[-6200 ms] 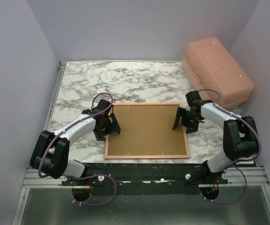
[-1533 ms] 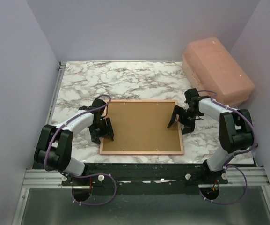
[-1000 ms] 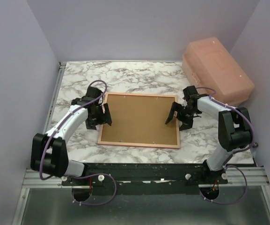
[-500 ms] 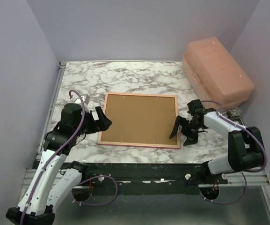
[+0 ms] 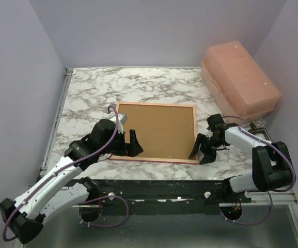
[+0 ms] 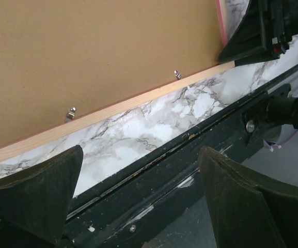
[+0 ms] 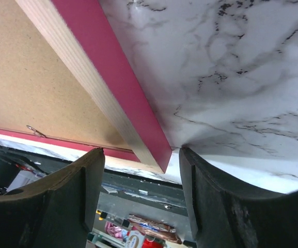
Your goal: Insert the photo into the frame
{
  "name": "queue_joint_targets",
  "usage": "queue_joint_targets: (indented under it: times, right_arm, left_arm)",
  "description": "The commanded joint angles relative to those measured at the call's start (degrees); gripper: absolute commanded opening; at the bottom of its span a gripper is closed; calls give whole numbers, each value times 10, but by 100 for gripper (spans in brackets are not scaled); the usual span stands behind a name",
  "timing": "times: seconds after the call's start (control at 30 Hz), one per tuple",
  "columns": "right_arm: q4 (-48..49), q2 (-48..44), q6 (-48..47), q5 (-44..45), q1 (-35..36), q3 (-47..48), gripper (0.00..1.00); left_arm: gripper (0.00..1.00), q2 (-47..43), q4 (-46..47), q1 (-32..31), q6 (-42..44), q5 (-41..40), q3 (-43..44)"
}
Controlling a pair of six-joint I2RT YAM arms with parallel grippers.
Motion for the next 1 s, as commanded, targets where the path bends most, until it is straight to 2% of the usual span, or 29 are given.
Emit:
queue_joint_targets:
  times: [0.0, 0.1, 0.23, 0.3, 0.37, 0.43, 0.57, 0.97]
  right_arm:
    - [16, 20, 5, 13, 4, 8, 63]
    - [14, 30, -2, 17, 4, 17, 55]
    - [2, 30, -11, 23, 3, 26, 22]
    - [-7, 25, -16, 24, 3, 34, 11]
    - [-25, 17, -21, 26, 4, 48, 4]
    - [-49, 8, -27, 29, 4, 67, 0]
    - [-101, -11, -42, 32, 4, 113, 0]
    - [-226, -47, -72, -1, 4, 229, 0]
  left_arm:
    - [95, 40, 19, -51, 3, -65, 43]
    - [96, 68, 13, -86, 17, -95, 63]
    - [98, 105, 6, -123, 28, -148, 82]
    - [99, 125, 9, -135, 37, -158, 86]
    - [98, 144, 11, -147, 49, -169, 92]
    - [98, 161, 15, -163, 66, -182, 98]
    - [98, 199, 20, -202, 108, -217, 115]
    - [97, 373, 14, -332, 267, -400, 198]
